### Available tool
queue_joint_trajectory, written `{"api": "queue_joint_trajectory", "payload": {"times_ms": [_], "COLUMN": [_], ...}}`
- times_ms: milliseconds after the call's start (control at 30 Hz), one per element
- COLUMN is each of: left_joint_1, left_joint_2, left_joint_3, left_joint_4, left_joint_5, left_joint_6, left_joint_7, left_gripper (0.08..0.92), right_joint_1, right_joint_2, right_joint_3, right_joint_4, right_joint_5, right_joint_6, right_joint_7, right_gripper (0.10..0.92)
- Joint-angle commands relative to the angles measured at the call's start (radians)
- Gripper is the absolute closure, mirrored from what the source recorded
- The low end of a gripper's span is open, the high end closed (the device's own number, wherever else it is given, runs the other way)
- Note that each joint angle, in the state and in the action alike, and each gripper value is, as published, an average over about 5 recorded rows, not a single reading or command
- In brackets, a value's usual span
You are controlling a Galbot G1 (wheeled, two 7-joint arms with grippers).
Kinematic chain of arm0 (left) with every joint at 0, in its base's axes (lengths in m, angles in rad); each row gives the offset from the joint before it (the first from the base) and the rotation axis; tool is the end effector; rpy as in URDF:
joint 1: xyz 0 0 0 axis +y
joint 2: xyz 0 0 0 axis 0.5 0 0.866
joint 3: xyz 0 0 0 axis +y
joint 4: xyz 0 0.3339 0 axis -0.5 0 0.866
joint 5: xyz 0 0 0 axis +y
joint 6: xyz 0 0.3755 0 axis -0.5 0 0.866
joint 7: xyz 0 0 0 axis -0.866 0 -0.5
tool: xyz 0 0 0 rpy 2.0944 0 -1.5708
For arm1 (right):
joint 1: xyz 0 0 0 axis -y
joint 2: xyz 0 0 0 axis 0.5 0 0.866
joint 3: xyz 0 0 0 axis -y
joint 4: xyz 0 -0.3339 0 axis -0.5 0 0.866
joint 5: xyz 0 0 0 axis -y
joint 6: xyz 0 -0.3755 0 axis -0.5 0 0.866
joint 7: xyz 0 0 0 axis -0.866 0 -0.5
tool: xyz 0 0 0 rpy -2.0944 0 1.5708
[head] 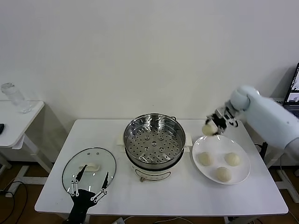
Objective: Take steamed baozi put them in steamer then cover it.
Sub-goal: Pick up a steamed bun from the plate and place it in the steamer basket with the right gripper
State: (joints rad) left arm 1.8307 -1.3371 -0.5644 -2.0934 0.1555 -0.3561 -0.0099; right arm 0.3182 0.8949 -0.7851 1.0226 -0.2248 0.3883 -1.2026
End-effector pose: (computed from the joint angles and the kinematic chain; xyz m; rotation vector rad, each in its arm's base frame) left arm 0.1319 0.0468 -0.3282 0.2754 2.9803 0.5062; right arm 0.6110 -0.0898 -0.0425 1.6089 -1.1576 1.9831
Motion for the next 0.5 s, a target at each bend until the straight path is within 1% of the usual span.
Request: {"api": "queue_joint_trajectory", "payload": {"times_ms": [33, 167, 300, 400, 500], "left_joint_1": [0.002, 0.004, 0.005, 0.006, 0.004], "left_joint_2": [-0.003, -0.006, -0.008, -0.008, -0.010], "left_joint_3": [0.007, 0.008, 0.004, 0.001, -0.002], "left_joint_4": [0.000, -0.003, -0.003, -0.004, -0.006], "left_joint_5": [0.002, 0.002, 0.002, 0.001, 0.000], "left_joint_6": [-0.004, -0.007, -0.013, -0.016, -0.017], "left_joint_7": [0.001, 0.001, 0.001, 0.000, -0.001], "left_gripper": [0.177, 0.177, 0.177, 0.177, 0.177], "right_joint_1": [0.282, 0.271, 0.222, 0.168, 0.117], "right_joint_2": [0.113, 0.182, 0.234, 0.277, 0.322], "right_joint_3": [-0.167, -0.182, -0.211, -0.226, -0.223], "right_joint_4": [0.234, 0.270, 0.266, 0.233, 0.164], "right_joint_5": [0.047, -0.004, -0.044, -0.077, -0.124], "right_joint_6": [0.210, 0.242, 0.236, 0.221, 0.219], "right_joint_7": [-0.016, -0.016, -0.014, -0.008, -0.002], "right_gripper": [0.313, 0.312, 0.310, 0.312, 0.311]}}
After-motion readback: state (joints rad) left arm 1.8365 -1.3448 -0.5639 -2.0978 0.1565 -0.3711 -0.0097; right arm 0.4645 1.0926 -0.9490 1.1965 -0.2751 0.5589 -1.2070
